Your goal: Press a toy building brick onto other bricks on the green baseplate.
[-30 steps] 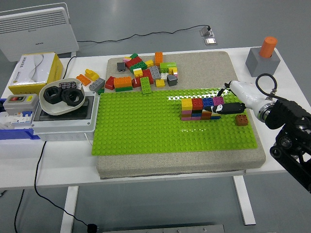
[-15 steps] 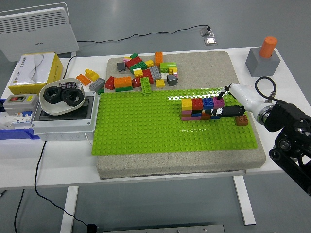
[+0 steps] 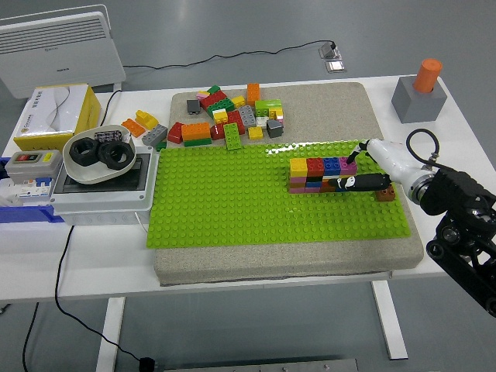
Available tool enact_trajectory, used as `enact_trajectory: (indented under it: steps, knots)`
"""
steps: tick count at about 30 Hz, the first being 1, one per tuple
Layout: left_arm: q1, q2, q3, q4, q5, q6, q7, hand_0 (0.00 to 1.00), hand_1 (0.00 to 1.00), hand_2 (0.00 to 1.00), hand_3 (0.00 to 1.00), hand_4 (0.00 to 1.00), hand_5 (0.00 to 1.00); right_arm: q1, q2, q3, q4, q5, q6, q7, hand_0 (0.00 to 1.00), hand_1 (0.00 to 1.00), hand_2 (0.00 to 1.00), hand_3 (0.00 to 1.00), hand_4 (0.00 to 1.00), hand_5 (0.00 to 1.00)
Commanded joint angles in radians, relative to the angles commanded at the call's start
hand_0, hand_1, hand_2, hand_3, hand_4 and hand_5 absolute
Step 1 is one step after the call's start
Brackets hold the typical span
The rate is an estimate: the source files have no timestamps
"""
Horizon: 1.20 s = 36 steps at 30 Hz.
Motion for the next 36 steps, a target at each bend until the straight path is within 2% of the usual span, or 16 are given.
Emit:
enact_trajectory:
  steps: [11, 20, 24, 26, 27, 32, 33, 36]
  knots:
    - [0.001, -0.001, -0.003, 0.0, 0.001, 0.004, -0.002, 0.771, 0.697, 0.608, 0.474, 0.529, 0.552, 0.0, -0.009, 0.011, 0.024, 0.004, -0.012, 0.01, 0.813, 0.79, 0.834, 0.593, 0.998, 0.699]
    - [0.002, 0.001, -0.005, 0.0, 0.005, 0.004, -0.005, 0.771, 0.697, 0.608, 0.473, 0.529, 0.552, 0.013, -0.032, 0.034, 0.066, 0.06, -0.09, 0.064, 0.812, 0.787, 0.831, 0.608, 0.998, 0.696]
    - [0.001, 0.002, -0.004, 0.0, 0.006, 0.004, -0.006, 0.771, 0.696, 0.608, 0.474, 0.529, 0.552, -0.001, -0.027, 0.06, 0.075, 0.122, -0.16, 0.108, 0.81, 0.778, 0.823, 0.627, 0.998, 0.686]
    - [0.0, 0.003, -0.002, 0.001, 0.007, 0.004, -0.007, 0.771, 0.696, 0.608, 0.474, 0.529, 0.552, -0.024, -0.011, 0.08, 0.074, 0.157, -0.197, 0.137, 0.81, 0.778, 0.823, 0.627, 0.998, 0.686]
    - [-0.001, 0.003, 0.0, 0.0, 0.008, 0.004, -0.007, 0.771, 0.697, 0.608, 0.474, 0.528, 0.551, -0.039, 0.0, 0.091, 0.073, 0.178, -0.218, 0.155, 0.779, 0.747, 0.791, 0.644, 0.998, 0.655]
    - [-0.004, -0.001, 0.005, 0.0, 0.01, 0.007, -0.01, 0.771, 0.697, 0.608, 0.474, 0.528, 0.551, -0.138, 0.069, 0.13, 0.053, 0.319, -0.348, 0.276, 0.779, 0.747, 0.791, 0.644, 0.998, 0.655]
    - [-0.004, -0.002, 0.006, 0.0, 0.009, 0.009, -0.011, 0.771, 0.696, 0.609, 0.474, 0.527, 0.549, -0.166, 0.082, 0.154, 0.053, 0.363, -0.381, 0.313, 0.696, 0.67, 0.723, 0.629, 0.942, 0.6]
    - [-0.004, -0.005, 0.009, -0.001, 0.007, 0.013, -0.014, 0.771, 0.696, 0.609, 0.474, 0.527, 0.549, -0.221, 0.098, 0.216, 0.061, 0.465, -0.443, 0.396, 0.696, 0.67, 0.723, 0.629, 0.942, 0.6]
